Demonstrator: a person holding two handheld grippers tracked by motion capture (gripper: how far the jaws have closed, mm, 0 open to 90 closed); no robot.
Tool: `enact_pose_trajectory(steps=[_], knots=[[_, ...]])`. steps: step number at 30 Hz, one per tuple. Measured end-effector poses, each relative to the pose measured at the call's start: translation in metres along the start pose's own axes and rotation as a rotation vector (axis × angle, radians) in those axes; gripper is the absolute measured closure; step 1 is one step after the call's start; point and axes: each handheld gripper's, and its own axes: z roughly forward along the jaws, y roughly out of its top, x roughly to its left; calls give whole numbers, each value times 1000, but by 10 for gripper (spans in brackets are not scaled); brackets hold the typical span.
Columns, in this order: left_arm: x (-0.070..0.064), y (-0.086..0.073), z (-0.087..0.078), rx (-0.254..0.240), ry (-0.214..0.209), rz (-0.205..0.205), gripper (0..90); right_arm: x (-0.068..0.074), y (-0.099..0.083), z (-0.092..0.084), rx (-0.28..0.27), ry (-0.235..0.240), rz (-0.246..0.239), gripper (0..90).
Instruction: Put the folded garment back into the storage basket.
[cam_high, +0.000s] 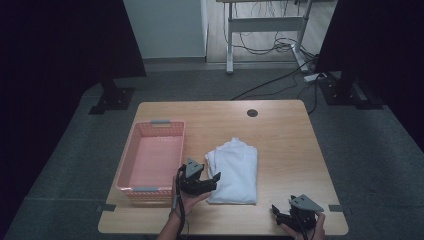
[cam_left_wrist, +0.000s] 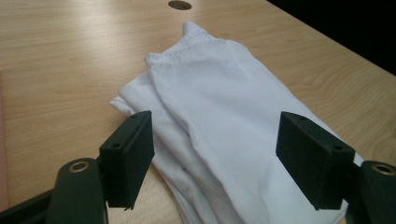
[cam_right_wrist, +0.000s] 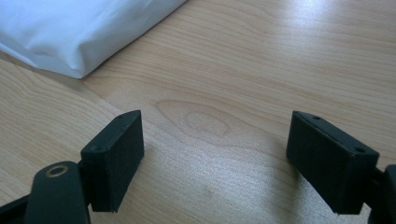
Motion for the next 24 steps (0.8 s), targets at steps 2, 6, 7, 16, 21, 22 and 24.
enact_pose_trajectory(steps=[2, 6, 7, 16, 21, 22, 24], knots=[[1, 3, 2, -1, 1, 3, 266, 0, 0, 0, 0, 1, -2, 190], [2, 6, 8, 7, 11, 5, 263, 0, 0, 0, 0, 2, -2, 190], [3, 6, 9, 7, 13, 5, 263, 0, 0, 0, 0, 2, -2, 190], [10, 6, 21, 27, 16, -23, 262, 0, 0, 0, 0, 3, -2, 190], [9, 8, 29, 37, 25, -20, 262, -1, 1, 1, 0, 6, -6, 190], [8, 9, 31, 39, 27, -19, 261, -1, 1, 1, 0, 7, -7, 190], [7, 12, 38, 44, 33, -16, 257, -1, 1, 1, 1, 9, -7, 191]])
